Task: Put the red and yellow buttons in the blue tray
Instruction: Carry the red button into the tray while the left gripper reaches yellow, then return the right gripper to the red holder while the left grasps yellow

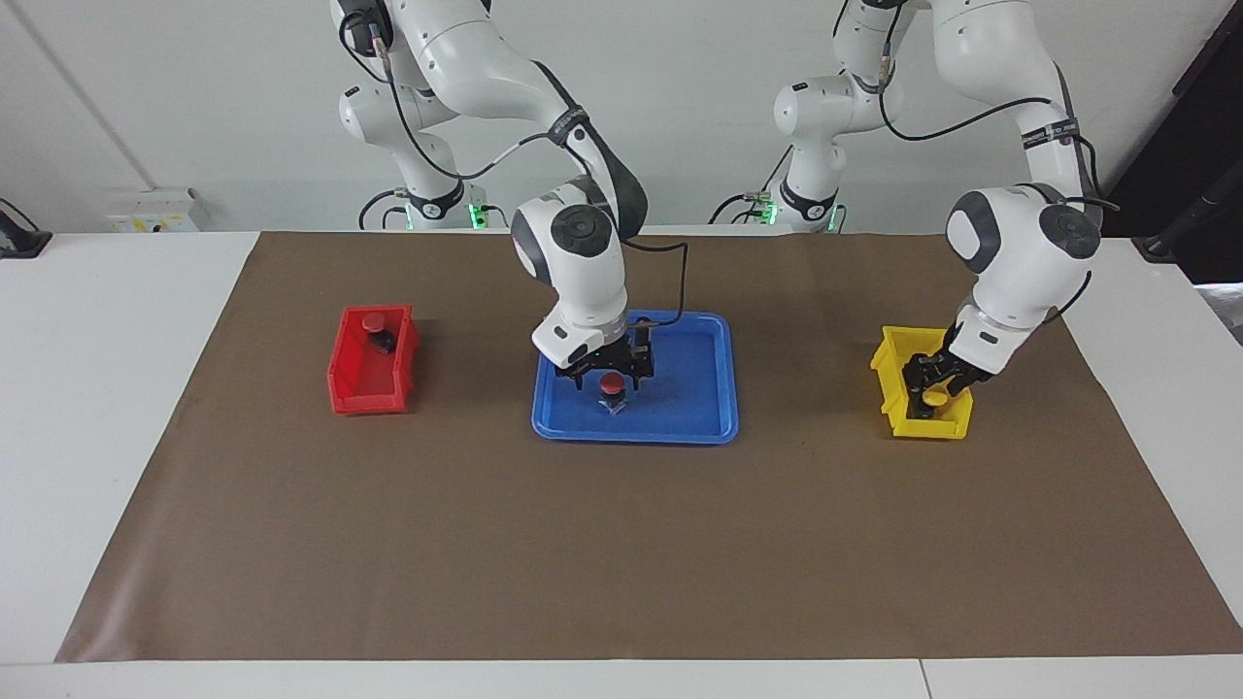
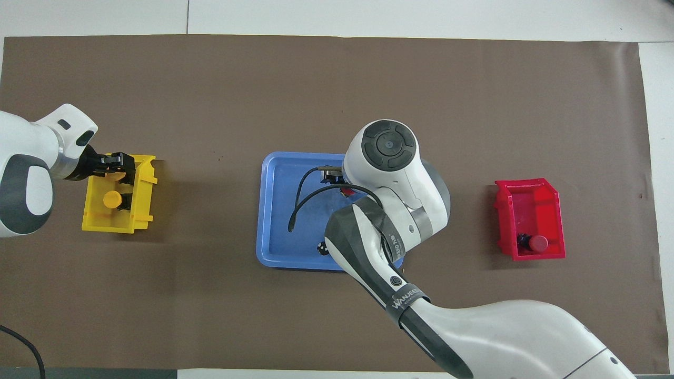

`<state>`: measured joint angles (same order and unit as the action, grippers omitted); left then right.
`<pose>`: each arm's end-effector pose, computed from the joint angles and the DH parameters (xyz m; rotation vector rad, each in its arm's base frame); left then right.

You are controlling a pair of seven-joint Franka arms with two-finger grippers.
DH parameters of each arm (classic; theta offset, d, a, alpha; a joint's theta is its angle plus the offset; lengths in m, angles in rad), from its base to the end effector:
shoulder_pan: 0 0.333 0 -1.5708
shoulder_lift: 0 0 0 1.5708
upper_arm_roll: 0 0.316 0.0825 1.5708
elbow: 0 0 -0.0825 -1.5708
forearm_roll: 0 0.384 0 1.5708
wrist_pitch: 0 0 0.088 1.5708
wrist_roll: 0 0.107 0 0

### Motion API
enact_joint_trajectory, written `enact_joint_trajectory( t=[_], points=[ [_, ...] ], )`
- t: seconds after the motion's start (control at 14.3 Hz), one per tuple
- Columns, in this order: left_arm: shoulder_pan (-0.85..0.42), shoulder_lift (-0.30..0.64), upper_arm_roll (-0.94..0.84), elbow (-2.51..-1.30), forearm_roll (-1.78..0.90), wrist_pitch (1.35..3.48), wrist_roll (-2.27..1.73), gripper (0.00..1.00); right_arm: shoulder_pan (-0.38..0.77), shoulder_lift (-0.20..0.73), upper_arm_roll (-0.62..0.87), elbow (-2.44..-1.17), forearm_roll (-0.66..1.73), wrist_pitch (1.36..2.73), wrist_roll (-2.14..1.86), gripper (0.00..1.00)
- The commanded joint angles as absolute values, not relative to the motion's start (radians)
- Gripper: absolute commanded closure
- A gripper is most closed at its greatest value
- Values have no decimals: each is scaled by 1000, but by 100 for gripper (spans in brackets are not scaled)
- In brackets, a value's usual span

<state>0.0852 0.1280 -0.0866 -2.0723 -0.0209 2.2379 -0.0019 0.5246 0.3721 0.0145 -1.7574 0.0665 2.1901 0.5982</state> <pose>0.5731 -0.0006 0.3732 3.1132 0.0218 0.0591 0.5617 0.3378 0.3624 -3.0542 0.1486 -0.0282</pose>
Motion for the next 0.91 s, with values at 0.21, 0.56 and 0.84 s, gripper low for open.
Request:
enact_joint_trajectory(
  t=[0.21,0.56,0.84],
  points=[
    [89,135,-83,-2072,-31,2263,-2,30,306,200,17,-1775,43,1979,289,1],
    [89,137,-81,-2065,-29,2264,-2,30,80,95,18,-1856,44,1813,-13,4],
    [97,137,-81,-2071,-29,2269,0,30,-41,51,17,-1900,46,1712,-158,14]
  ],
)
